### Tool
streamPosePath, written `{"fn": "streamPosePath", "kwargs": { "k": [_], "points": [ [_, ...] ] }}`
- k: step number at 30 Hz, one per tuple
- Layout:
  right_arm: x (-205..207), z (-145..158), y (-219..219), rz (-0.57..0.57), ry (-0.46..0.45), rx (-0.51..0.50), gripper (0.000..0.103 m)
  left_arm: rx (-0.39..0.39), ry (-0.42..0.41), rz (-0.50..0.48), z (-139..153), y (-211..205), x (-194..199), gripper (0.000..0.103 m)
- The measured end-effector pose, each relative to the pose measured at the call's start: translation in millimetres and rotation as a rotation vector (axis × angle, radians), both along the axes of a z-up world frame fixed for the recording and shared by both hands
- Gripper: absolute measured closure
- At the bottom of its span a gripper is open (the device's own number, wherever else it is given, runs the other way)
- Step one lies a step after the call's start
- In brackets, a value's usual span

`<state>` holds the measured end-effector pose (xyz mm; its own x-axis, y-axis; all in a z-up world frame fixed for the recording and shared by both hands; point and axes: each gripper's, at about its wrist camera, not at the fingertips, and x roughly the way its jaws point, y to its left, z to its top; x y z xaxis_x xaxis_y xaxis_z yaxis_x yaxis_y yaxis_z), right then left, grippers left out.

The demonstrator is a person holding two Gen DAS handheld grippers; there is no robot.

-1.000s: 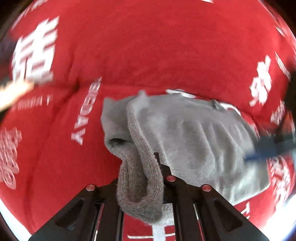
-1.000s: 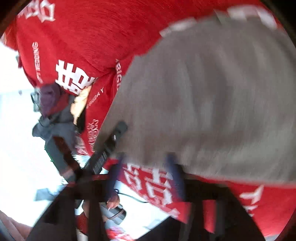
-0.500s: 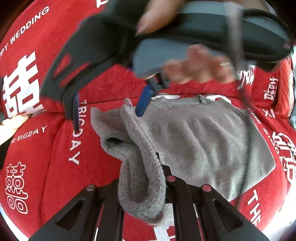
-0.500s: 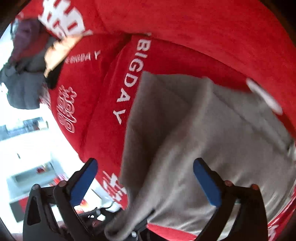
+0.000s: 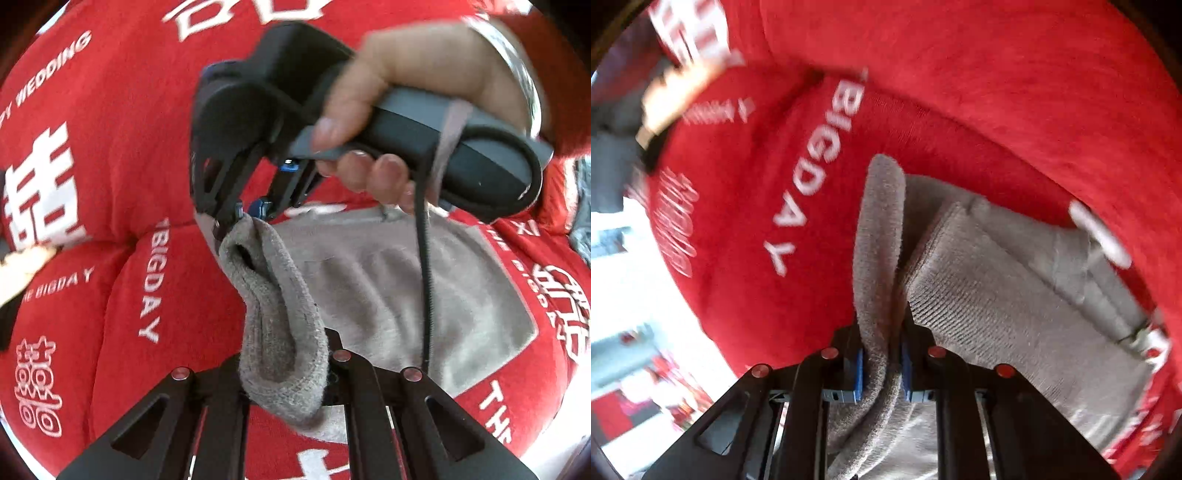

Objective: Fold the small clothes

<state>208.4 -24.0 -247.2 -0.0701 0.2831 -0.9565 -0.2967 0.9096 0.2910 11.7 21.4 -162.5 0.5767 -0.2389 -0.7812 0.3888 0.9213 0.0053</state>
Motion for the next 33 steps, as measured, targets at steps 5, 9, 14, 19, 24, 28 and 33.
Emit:
{"fn": "streamPosePath", "kwargs": {
  "k": [5,9,14,19,24,28,33],
  "points": [
    [-21.5,40.8,-68.8,-0.121,-0.061,0.288,0.086,-0.02,-0.046,-0.093,29.0,-33.2,-13.8,0.094],
    [-46.2,69.9,-121.1,-0.216,-0.128,0.458,0.086,-0.03,-0.08,-0.179,52.0,-71.5,-21.9,0.094],
    [-80.9,97.6,-205.9,-0.322,-0.23,0.602,0.086,-0.017,-0.107,-0.315,62.3,-126.2,-30.9,0.094],
    [-115.9,101.3,-275.1,-0.411,-0.295,0.654,0.086,0.025,-0.079,-0.443,45.7,-188.3,-43.3,0.094],
    [-140.7,72.6,-342.5,-0.537,-0.313,0.638,0.086,0.079,-0.027,-0.527,8.6,-237.4,-56.3,0.094],
    [-154.1,29.5,-384.7,-0.64,-0.288,0.6,0.086,0.111,0.031,-0.555,-24.5,-263.9,-65.0,0.094],
    [-159.5,-38.6,-409.8,-0.74,-0.209,0.513,0.086,0.15,0.093,-0.559,-59.6,-278.3,-68.9,0.093]
  ]
}}
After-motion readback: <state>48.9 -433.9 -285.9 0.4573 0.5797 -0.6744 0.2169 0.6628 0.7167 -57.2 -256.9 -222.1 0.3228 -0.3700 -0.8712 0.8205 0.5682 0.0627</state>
